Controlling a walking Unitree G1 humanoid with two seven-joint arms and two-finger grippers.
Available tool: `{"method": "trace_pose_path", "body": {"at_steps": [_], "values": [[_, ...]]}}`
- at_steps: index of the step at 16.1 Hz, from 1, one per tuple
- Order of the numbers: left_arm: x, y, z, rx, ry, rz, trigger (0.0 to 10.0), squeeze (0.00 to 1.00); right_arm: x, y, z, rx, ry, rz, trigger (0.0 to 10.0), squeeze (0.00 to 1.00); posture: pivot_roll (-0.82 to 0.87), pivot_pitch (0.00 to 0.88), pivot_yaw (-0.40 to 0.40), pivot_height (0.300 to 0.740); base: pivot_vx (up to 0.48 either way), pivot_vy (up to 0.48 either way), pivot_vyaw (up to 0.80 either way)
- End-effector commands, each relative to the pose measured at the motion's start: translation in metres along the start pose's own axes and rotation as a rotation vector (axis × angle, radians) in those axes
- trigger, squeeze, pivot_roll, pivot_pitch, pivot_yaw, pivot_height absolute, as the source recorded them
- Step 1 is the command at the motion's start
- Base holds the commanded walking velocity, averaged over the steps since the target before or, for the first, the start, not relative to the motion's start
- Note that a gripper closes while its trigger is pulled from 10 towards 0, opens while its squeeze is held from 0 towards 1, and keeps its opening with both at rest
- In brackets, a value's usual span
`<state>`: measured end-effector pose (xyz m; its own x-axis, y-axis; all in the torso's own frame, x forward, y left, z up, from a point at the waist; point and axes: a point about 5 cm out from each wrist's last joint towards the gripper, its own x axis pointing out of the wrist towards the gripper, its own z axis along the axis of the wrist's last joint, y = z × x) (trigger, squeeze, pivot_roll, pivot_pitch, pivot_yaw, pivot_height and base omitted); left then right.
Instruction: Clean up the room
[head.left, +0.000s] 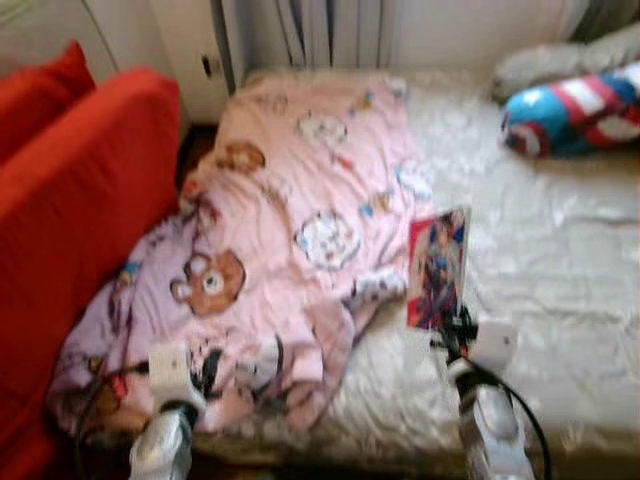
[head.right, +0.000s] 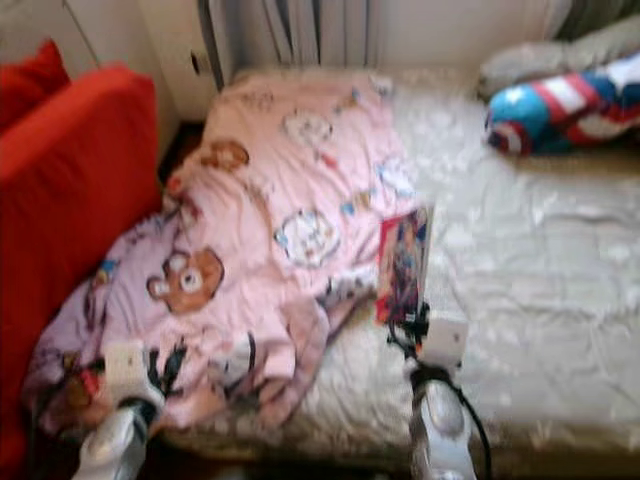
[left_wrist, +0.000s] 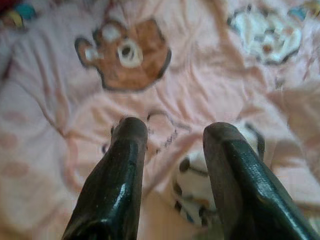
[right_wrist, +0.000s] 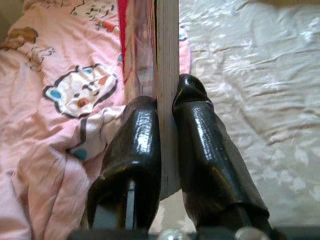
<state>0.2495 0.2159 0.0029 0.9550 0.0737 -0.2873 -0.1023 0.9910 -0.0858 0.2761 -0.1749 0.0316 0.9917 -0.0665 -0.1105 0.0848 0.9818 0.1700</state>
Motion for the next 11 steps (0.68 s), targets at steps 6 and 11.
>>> {"method": "trace_pose_path", "body": {"at_steps": [6, 11], "values": [[-0.018, 0.023, -0.051, 0.041, 0.287, 0.063, 10.0, 0.0, 0.003, 0.001, 0.0, 0.006, -0.006, 0.0, 10.0, 0.0, 0.06, 0.044, 0.006, 0.74, 0.0, 0.0, 0.0], [-0.019, 0.018, -0.062, 0.009, 0.345, 0.087, 10.0, 0.0, 0.003, 0.001, -0.002, 0.006, 0.009, -0.009, 10.0, 0.0, 0.05, 0.03, 0.006, 0.74, 0.0, 0.0, 0.0]]}}
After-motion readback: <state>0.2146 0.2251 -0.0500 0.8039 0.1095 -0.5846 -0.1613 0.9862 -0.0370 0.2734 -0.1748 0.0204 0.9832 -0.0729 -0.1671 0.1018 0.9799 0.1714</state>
